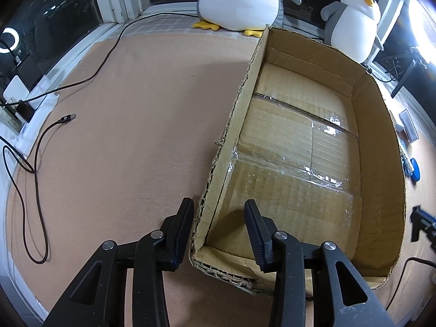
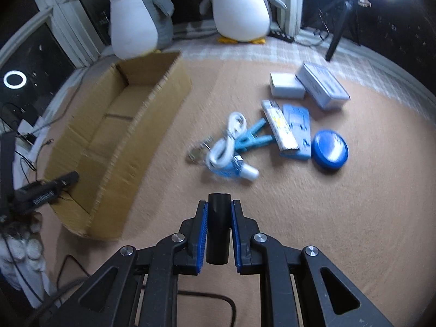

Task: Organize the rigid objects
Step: 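Carry the black cylinder with the right tool into the cardboard box, then open the right tool to drop the cylinder in the box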

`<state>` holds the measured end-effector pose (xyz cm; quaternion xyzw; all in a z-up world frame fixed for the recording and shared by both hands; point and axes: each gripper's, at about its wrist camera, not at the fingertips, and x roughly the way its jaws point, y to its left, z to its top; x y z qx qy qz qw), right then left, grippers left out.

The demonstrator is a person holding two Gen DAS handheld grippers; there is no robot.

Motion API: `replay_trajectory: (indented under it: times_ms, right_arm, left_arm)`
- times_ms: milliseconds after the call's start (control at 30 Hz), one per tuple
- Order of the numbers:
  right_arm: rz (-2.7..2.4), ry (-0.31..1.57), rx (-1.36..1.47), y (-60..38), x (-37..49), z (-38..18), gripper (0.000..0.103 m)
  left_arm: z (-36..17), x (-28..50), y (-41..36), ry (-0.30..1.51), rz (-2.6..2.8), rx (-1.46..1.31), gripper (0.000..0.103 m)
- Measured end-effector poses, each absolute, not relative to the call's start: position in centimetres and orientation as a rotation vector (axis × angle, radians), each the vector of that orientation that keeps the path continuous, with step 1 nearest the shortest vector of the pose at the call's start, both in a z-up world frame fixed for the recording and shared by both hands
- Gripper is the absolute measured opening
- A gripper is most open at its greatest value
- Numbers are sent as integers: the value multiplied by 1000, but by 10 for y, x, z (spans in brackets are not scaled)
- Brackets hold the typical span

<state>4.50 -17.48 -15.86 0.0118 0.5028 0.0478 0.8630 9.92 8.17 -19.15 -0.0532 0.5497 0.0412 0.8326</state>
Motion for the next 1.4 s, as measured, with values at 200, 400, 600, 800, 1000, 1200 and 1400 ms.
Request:
replay_trajectory:
  times_ms: [200,400,600,800,1000,1200,1400]
  right_arm:
    - [190,982,26,-140,53,-130,15]
    - [285,960,6,-94,67,-123,15]
    - [343,979,-31,-55,73,-131,15]
    - [365,999,-62,-35,78,-141,15]
    - [372,1015,-72,-32,79,-148,15]
    - [387,1010,-65,-31,78,-147,43]
    - [389,990,-27,-40,76,-137,45]
  left_arm:
    - [-192,99,80,1164,90,-110,41]
    - [-192,99,80,1161,92,-112,41]
    - [-192,98,80,1156,96,-112,41]
    - [-192,98,80,1156,96,-112,41]
    - [-192,98,81,1156,96,-111,41]
    - [-191,98,81,1156,96,-110,41]
    - [-191,99,83,1156,98,-110,41]
